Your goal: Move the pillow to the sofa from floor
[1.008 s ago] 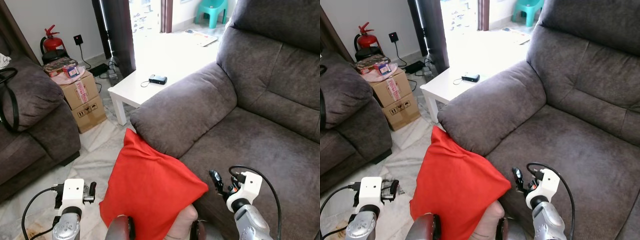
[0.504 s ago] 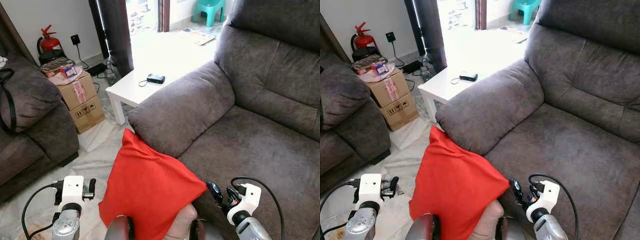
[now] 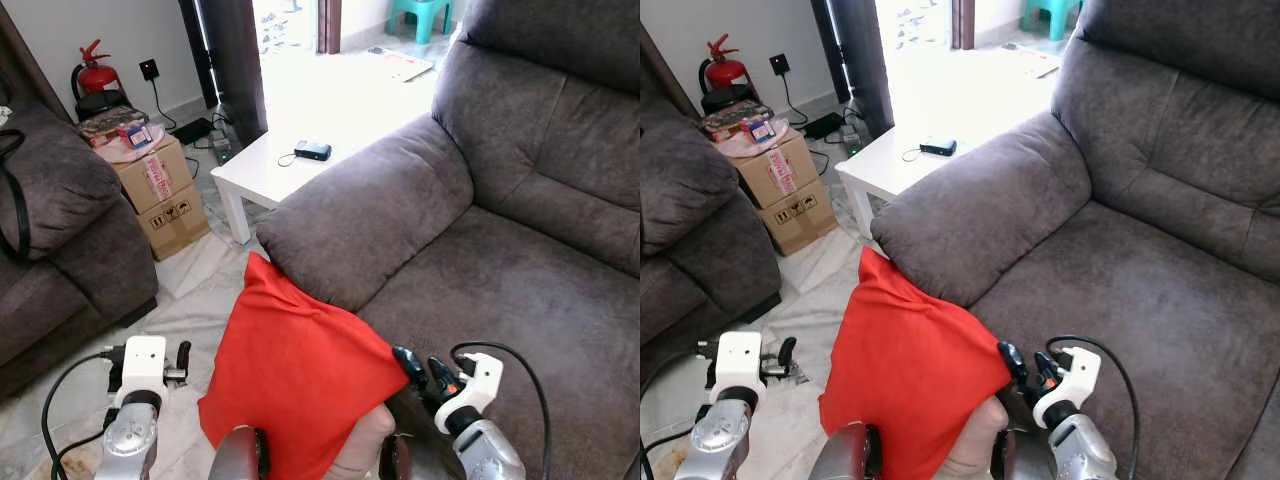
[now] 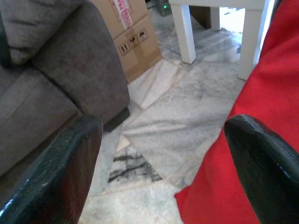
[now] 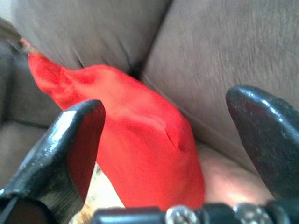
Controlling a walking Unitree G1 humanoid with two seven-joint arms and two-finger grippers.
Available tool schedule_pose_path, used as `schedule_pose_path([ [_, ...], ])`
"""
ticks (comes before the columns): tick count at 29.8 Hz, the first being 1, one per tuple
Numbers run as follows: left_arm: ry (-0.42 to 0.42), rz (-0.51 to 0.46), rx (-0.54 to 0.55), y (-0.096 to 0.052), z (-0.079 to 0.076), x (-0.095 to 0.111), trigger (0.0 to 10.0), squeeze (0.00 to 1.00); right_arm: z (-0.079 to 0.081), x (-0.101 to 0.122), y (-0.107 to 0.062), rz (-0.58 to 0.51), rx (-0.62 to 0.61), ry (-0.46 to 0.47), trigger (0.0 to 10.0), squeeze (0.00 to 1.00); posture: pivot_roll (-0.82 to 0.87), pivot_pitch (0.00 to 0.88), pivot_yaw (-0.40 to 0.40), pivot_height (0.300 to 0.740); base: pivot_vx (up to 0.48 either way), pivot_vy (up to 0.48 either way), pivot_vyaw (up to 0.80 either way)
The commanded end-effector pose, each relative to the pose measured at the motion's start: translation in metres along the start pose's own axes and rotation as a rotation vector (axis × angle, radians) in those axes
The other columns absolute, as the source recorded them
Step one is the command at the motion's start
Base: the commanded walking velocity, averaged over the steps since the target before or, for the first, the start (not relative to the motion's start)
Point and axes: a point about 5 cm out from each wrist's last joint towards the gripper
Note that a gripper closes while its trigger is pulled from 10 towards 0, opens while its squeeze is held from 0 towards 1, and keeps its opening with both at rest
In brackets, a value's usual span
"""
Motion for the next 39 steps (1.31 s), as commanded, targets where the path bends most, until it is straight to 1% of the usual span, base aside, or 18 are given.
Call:
schedule_pose_path([
  [1, 0.002, 0.02, -0.009, 0.0, 0.002, -0.004, 10.0, 0.0, -0.001, 0.001, 0.002, 0.01, -0.051, -0.046, 10.0, 0.0, 0.09, 0.091, 0.046, 0.616, 0.0, 0.0, 0.0],
  [5, 0.013, 0.003, -0.021, 0.004, -0.001, 0.002, 10.0, 0.0, 0.002, 0.004, 0.006, 0.002, -0.063, -0.039, 10.0, 0.0, 0.1, 0.102, 0.05, 0.616, 0.0, 0.0, 0.0],
  [7, 0.011, -0.001, -0.024, 0.006, -0.003, 0.004, 10.0, 0.0, 0.004, 0.0, 0.008, 0.021, -0.066, -0.053, 10.0, 0.0, 0.1, 0.096, 0.047, 0.616, 0.0, 0.0, 0.0],
  [11, 0.016, -0.029, -0.021, 0.006, -0.003, 0.008, 10.0, 0.0, 0.008, -0.003, 0.011, 0.027, -0.049, -0.043, 10.0, 0.0, 0.12, 0.117, 0.028, 0.616, 0.0, 0.0, 0.0],
  [14, 0.012, -0.029, -0.01, 0.005, 0.0, 0.006, 10.0, 0.0, 0.01, -0.007, 0.012, 0.042, -0.047, -0.044, 10.0, 0.0, 0.13, 0.129, 0.024, 0.616, 0.0, 0.0, 0.0],
  [15, 0.012, -0.023, -0.004, 0.002, 0.001, 0.003, 10.0, 0.0, 0.011, -0.011, 0.012, 0.057, -0.043, -0.042, 10.0, 0.0, 0.13, 0.133, 0.02, 0.616, 0.0, 0.0, 0.0],
  [19, 0.013, -0.019, 0.001, -0.003, 0.003, -0.002, 10.0, 0.0, 0.011, -0.013, 0.012, 0.065, -0.041, -0.032, 10.0, 0.0, 0.14, 0.143, 0.01, 0.616, 0.0, 0.0, 0.0],
  [21, 0.012, -0.009, 0.004, -0.006, 0.003, -0.006, 10.0, 0.0, 0.014, -0.017, 0.013, 0.078, -0.027, -0.02, 10.0, 0.0, 0.15, 0.149, 0.007, 0.616, 0.0, 0.0, 0.0],
  [25, 0.012, -0.011, -0.002, -0.007, 0.001, -0.006, 10.0, 0.0, 0.016, -0.02, 0.014, 0.095, -0.004, 0.01, 10.0, 0.0, 0.15, 0.152, 0.006, 0.616, 0.0, 0.0, 0.0],
  [27, 0.01, -0.019, -0.006, -0.005, 0.0, -0.003, 10.0, 0.0, 0.02, -0.025, 0.015, 0.112, 0.03, 0.066, 10.0, 0.0, 0.15, 0.158, 0.009, 0.616, 0.0, 0.0, 0.0],
  [30, 0.011, -0.028, -0.014, -0.003, -0.001, 0.0, 10.0, 0.0, 0.023, -0.028, 0.016, 0.128, 0.056, 0.101, 10.0, 0.0, 0.16, 0.164, 0.013, 0.616, 0.0, 0.0, 0.0],
  [36, 0.016, -0.04, -0.019, -0.001, 0.0, 0.004, 10.0, 0.0, 0.025, -0.039, 0.015, 0.16, 0.052, 0.108, 10.0, 0.0, 0.17, 0.167, 0.019, 0.616, 0.0, 0.0, 0.0],
  [39, 0.019, -0.041, -0.019, -0.001, 0.0, 0.004, 10.0, 0.0, 0.023, -0.044, 0.013, 0.176, 0.026, 0.099, 10.0, 0.0, 0.17, 0.172, 0.025, 0.616, 0.0, 0.0, 0.0],
])
Point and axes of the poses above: a point about 5 cm out from each wrist's last joint towards the gripper, its own y axis pointing out of the wrist towards the gripper, its own x axis along the axis of the wrist's last joint, z = x × y, and after that the axes turned 13 degrees about y, right-handed
